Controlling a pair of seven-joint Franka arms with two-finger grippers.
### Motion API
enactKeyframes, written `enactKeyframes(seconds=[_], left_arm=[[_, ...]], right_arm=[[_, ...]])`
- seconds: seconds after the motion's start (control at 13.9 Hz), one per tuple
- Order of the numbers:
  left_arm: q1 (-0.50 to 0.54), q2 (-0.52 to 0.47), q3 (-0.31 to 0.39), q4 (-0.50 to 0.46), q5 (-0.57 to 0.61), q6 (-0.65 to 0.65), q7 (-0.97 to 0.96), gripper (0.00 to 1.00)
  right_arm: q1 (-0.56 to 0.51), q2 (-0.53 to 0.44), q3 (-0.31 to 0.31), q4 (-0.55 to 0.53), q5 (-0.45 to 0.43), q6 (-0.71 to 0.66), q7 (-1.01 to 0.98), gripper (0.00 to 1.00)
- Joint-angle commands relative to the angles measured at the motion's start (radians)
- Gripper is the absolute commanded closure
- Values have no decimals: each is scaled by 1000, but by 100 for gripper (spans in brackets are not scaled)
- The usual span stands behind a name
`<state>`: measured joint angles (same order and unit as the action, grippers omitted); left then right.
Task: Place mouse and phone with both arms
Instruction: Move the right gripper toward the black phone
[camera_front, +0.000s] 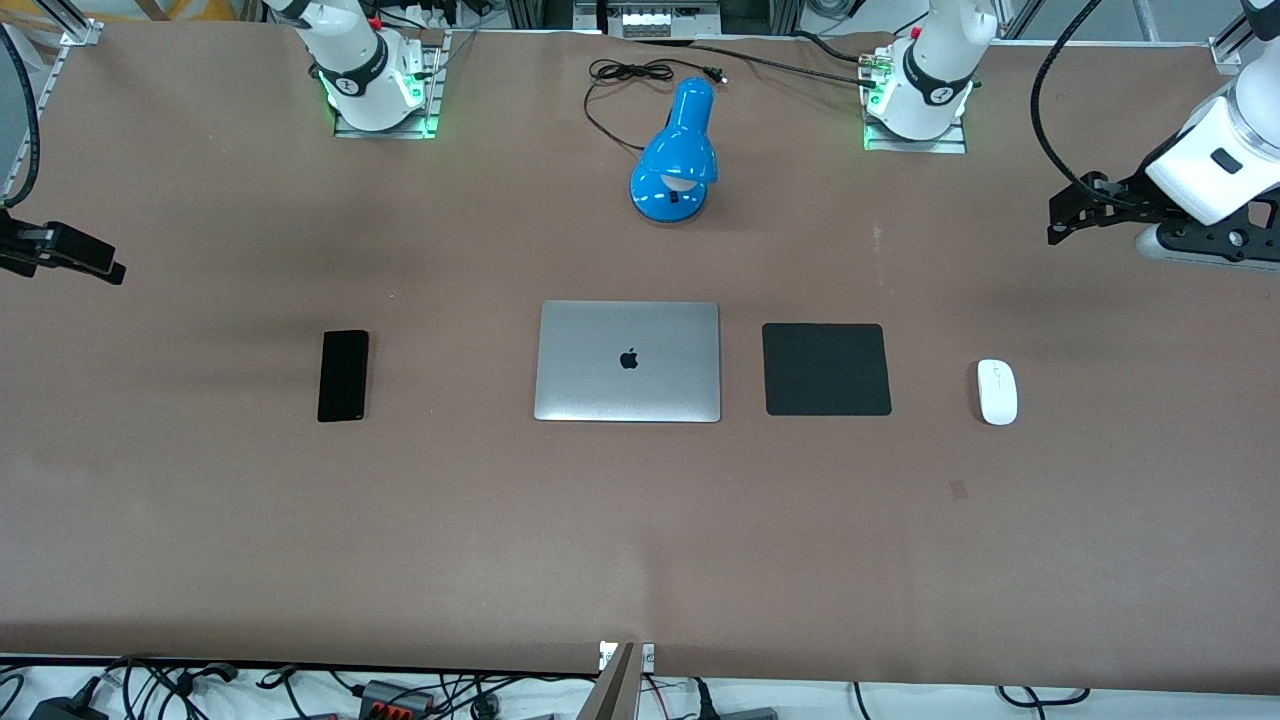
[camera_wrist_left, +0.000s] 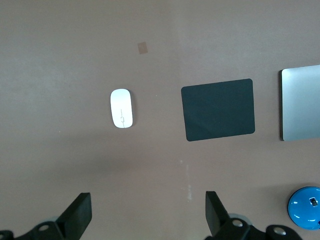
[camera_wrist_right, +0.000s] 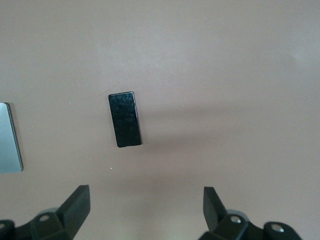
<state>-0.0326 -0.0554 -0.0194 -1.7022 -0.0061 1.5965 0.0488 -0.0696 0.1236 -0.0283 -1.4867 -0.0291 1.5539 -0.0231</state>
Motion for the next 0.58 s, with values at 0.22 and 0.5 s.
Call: enactKeyframes(seconds=[0.22,0.5], left_arm=[[3,6,-2,22,0,-27,0,0],[8,6,-1,22,-2,-32,0,0]], right_arm=[[11,134,10,-12,-8,24,-14,0],[56,256,10,-18,-3,150,0,0]])
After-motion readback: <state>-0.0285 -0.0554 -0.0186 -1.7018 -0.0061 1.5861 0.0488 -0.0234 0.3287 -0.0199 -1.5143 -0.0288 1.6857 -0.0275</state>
